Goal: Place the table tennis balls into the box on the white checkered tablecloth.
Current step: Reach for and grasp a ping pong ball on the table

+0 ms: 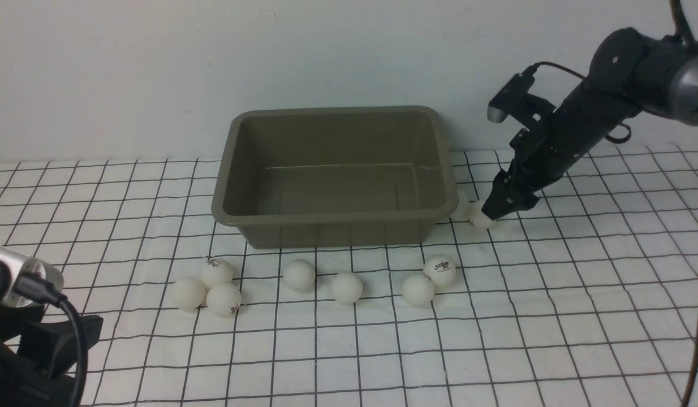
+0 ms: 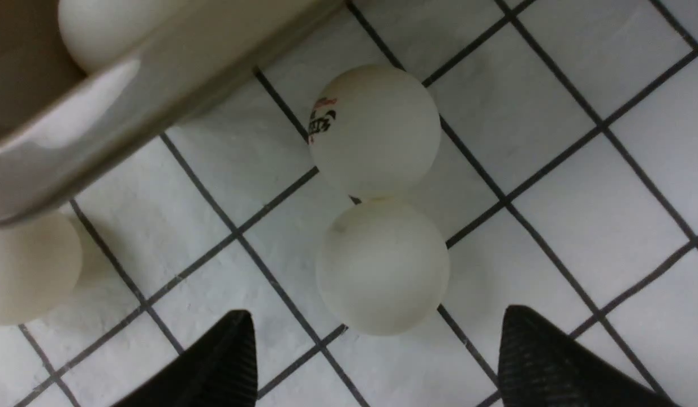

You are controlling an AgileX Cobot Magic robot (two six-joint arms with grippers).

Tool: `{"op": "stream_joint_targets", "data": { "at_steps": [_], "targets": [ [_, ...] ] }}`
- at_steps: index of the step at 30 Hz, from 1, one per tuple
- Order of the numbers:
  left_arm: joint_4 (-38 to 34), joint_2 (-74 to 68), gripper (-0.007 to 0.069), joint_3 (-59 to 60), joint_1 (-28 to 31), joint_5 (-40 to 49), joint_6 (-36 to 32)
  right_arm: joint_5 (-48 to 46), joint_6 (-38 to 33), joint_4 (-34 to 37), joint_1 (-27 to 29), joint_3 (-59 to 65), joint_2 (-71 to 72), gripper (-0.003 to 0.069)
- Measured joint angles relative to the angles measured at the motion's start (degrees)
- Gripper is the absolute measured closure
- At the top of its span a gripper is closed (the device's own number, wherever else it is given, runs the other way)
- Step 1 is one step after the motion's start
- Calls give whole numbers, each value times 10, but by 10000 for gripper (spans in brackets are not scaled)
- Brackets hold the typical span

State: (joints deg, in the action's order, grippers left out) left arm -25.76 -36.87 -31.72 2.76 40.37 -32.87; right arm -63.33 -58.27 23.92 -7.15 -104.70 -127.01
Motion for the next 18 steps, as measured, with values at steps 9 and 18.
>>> {"op": "stream_joint_targets", "data": {
  "at_steps": [9,18],
  "targets": [
    [0,0,220,0,0,0,0,19,0,5,-1,0,-22,143],
    [0,0,220,0,0,0,0,31,0,16,-14,0,-36,145]
  ]
}}
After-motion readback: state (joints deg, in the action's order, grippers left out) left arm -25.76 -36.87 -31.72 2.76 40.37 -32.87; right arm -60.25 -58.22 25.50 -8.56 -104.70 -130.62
